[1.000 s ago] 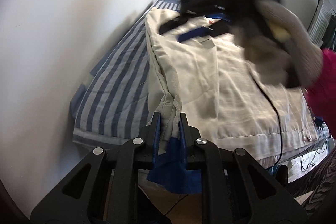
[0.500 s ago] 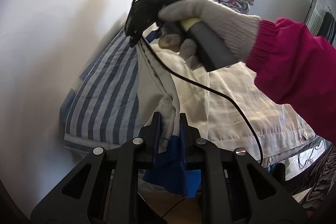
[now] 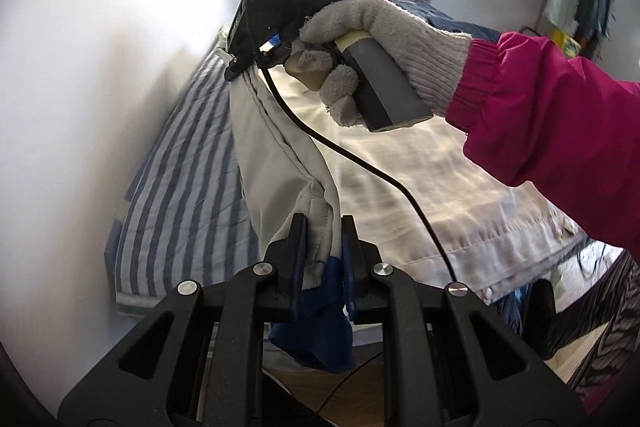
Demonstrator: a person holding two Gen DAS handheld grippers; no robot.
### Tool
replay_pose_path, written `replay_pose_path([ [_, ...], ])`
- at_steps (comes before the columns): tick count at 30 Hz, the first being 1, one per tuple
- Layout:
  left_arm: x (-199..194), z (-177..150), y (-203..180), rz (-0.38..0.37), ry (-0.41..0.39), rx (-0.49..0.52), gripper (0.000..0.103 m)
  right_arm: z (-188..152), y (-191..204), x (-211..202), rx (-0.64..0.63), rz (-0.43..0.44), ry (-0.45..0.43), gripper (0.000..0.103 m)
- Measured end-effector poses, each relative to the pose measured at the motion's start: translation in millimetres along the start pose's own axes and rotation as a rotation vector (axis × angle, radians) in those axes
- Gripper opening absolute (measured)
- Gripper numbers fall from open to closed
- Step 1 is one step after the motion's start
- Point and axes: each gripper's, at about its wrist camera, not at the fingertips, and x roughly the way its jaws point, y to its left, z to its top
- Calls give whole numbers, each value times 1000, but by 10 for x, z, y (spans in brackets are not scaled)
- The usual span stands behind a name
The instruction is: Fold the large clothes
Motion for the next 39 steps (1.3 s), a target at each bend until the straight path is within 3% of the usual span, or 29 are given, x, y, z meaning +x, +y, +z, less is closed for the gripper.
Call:
replay_pose_path([
  [7,-32,63,-342,-20,8,104,14,-191,-555,-425,105,71,-104,1],
  [14,59,66,-743,-65,37,207,13,-482,-1042,-710,235,85,-160,1],
  [21,300,-77,-1002,-95,119,279,13,-719,-1484,-617,352,27,-120,1],
  [26,395,-134,-1101,-106,159,325,14,-803,-1553,-641,315,-48,-77,3],
  [27,411,-140,-1111,-109,169,328,15,-785,-1533,-676,294,-46,-79,8],
  [31,407,-145,-1087,-173,198,275,16,-704,-1445,-930,203,-79,-90,30],
  [35,175,-193,-1044,-251,206,230,16,-623,-1483,-1181,149,-130,-168,30],
  [39,-136,-186,-754,-304,152,101,16,-474,-1343,-1343,50,-96,-243,30],
])
